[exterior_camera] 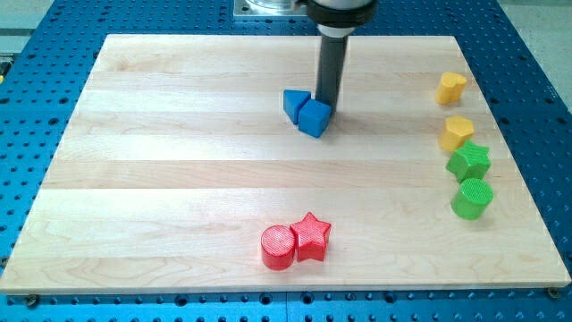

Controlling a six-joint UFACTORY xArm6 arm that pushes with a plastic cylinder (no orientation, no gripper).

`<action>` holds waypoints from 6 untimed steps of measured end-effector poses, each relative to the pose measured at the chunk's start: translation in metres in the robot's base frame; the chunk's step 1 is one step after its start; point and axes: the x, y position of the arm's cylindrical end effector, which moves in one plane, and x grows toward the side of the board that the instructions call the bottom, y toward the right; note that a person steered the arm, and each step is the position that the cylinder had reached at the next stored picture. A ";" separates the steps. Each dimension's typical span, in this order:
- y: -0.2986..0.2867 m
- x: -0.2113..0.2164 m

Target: Push the yellow heart close to the blue cube

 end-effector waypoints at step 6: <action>0.089 -0.066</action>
